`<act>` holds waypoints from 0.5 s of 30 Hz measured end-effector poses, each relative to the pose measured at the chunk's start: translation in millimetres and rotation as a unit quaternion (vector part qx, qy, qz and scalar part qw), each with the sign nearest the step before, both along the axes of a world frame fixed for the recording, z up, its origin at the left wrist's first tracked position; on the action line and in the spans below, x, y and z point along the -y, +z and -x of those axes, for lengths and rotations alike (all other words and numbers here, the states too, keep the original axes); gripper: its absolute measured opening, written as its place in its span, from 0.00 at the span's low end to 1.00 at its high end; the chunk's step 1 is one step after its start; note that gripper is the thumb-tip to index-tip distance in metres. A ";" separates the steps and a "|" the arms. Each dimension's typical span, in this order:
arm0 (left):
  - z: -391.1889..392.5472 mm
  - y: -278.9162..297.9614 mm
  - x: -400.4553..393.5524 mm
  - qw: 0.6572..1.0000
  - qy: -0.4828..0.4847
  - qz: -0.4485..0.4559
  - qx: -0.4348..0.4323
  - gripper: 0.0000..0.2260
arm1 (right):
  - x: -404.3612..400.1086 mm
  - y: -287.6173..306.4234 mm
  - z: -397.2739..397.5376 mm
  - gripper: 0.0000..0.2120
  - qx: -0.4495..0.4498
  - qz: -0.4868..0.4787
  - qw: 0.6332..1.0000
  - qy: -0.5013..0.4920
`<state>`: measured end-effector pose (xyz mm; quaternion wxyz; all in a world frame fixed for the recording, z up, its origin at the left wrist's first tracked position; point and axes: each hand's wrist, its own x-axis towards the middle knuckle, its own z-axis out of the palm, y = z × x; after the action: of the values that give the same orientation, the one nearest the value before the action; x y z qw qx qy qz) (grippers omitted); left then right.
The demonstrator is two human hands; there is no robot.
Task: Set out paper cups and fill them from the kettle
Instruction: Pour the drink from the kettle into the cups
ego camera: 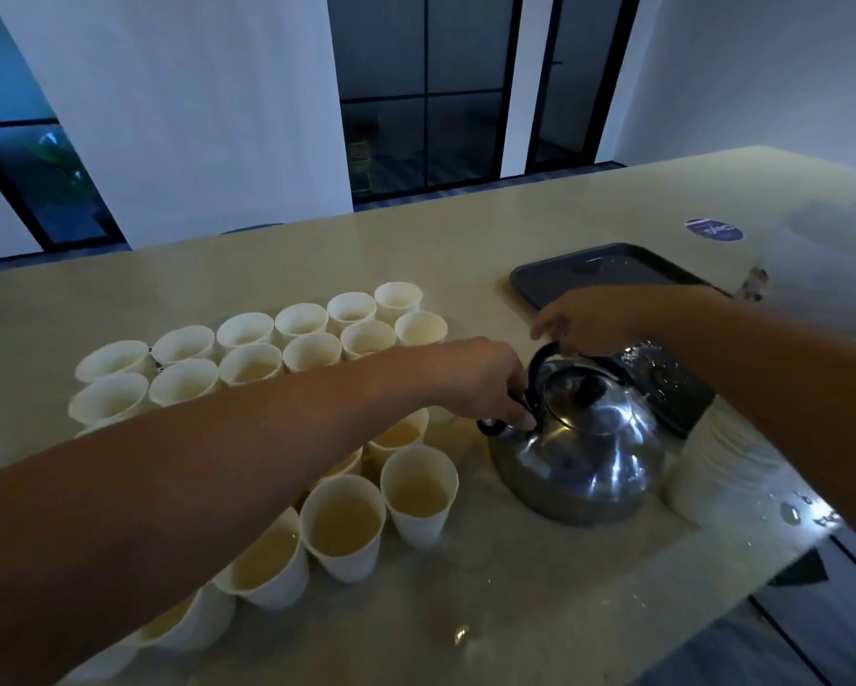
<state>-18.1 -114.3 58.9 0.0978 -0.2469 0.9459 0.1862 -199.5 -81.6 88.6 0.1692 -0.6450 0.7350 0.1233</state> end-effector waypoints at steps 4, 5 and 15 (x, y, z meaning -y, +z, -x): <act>-3.3 -4.8 -6.6 0.999 0.021 0.038 -0.015 0.13 | -9.1 -13.4 0.5 0.21 -0.020 -0.004 1.000 0.007; -4.4 -4.6 -6.8 0.999 0.024 0.043 -0.016 0.13 | -11.3 -13.5 -0.7 0.21 -0.026 0.001 1.000 0.008; -6.3 7.7 -9.9 0.993 0.050 0.102 -0.034 0.11 | -84.1 83.0 -2.8 0.16 0.118 0.312 0.942 -0.038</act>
<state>-11.8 -104.4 66.6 0.0301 -0.2960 0.9493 0.1014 -196.7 2.4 171.5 0.0497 -0.6470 0.7353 -0.1953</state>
